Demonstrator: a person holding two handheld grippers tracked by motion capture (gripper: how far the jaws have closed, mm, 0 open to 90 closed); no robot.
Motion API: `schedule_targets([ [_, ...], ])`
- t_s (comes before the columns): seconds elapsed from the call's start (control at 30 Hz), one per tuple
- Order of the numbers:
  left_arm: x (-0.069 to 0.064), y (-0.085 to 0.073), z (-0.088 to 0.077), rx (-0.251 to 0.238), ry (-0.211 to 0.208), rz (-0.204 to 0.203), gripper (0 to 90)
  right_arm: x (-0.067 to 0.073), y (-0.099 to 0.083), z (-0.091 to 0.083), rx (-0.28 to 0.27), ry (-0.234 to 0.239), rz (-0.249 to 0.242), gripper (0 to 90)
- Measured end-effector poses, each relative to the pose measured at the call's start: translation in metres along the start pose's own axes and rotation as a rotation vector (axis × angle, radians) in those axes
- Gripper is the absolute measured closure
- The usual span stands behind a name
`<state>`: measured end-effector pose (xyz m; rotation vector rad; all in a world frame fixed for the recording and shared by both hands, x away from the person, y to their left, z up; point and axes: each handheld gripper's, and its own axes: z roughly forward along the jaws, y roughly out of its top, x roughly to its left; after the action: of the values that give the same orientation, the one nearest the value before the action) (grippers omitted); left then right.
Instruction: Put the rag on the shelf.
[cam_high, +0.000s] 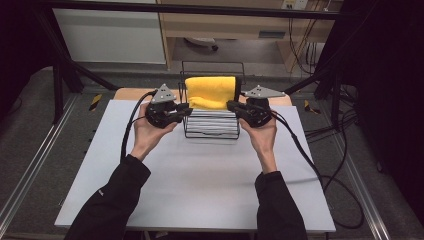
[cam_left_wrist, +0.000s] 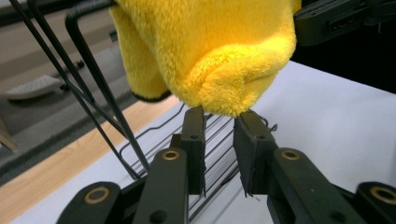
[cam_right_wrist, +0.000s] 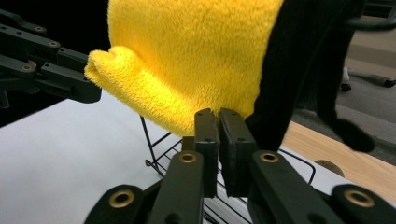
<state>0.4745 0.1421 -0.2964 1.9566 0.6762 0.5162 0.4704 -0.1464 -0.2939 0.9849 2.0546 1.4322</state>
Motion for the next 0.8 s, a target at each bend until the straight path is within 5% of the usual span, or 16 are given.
schedule_targets([
  [0.37,0.002,-0.009,-0.01,0.014,0.029,-0.043,52.1,0.005,-0.004,-0.015,-0.04,0.042,-0.009,60.3],
  [0.63,0.008,-0.032,-0.032,0.024,0.061,-0.078,26.0,0.002,-0.011,-0.031,-0.023,0.021,0.017,31.5],
  [0.8,0.01,-0.056,-0.041,0.032,0.041,-0.104,17.8,-0.004,-0.026,-0.039,0.006,0.016,0.035,18.1],
])
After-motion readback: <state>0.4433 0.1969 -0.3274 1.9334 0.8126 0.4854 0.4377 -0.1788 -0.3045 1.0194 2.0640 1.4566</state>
